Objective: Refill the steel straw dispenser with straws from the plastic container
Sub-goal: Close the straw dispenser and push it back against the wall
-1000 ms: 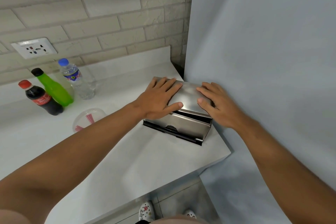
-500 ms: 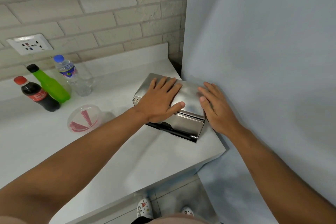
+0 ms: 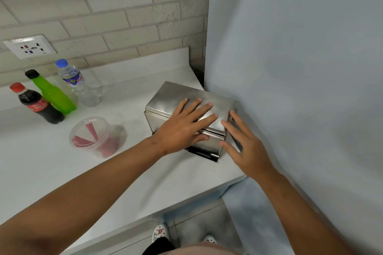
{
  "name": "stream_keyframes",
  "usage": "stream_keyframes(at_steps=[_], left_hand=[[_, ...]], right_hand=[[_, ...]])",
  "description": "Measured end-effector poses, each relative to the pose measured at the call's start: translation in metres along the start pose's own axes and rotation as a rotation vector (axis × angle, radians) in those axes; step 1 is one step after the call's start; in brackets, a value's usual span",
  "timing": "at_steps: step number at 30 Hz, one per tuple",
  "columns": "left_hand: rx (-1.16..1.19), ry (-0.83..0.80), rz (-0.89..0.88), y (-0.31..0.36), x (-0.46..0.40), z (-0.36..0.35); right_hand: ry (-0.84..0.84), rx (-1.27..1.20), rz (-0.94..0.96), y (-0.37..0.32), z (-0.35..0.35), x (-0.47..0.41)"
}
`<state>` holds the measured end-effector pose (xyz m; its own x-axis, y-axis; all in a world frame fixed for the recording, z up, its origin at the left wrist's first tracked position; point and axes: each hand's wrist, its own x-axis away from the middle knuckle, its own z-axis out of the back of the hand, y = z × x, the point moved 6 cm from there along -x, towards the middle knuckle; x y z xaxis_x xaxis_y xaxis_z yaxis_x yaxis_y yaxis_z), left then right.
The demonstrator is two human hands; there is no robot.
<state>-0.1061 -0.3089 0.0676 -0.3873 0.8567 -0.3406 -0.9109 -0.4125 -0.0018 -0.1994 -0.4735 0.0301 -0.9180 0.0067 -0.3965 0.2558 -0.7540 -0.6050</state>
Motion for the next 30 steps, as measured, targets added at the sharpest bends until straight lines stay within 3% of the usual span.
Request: stream_keyframes(at_steps=[10, 23, 26, 30], left_hand=[[0.019, 0.130, 0.001, 0.001, 0.005, -0.001], [0.077, 0.151, 0.048, 0.003, 0.011, -0.006], [0.183, 0.158, 0.150, -0.011, 0.015, -0.004], [0.231, 0.286, 0.425, -0.051, 0.034, 0.007]], right_hand=[[0.047, -0.024, 0.026, -0.002, -0.001, 0.002], [0.088, -0.023, 0.009, -0.008, -0.003, 0.005], [0.087, -0.021, 0.003, -0.011, 0.002, 0.000], [0.071, -0.010, -0.036, -0.019, 0.010, -0.025]])
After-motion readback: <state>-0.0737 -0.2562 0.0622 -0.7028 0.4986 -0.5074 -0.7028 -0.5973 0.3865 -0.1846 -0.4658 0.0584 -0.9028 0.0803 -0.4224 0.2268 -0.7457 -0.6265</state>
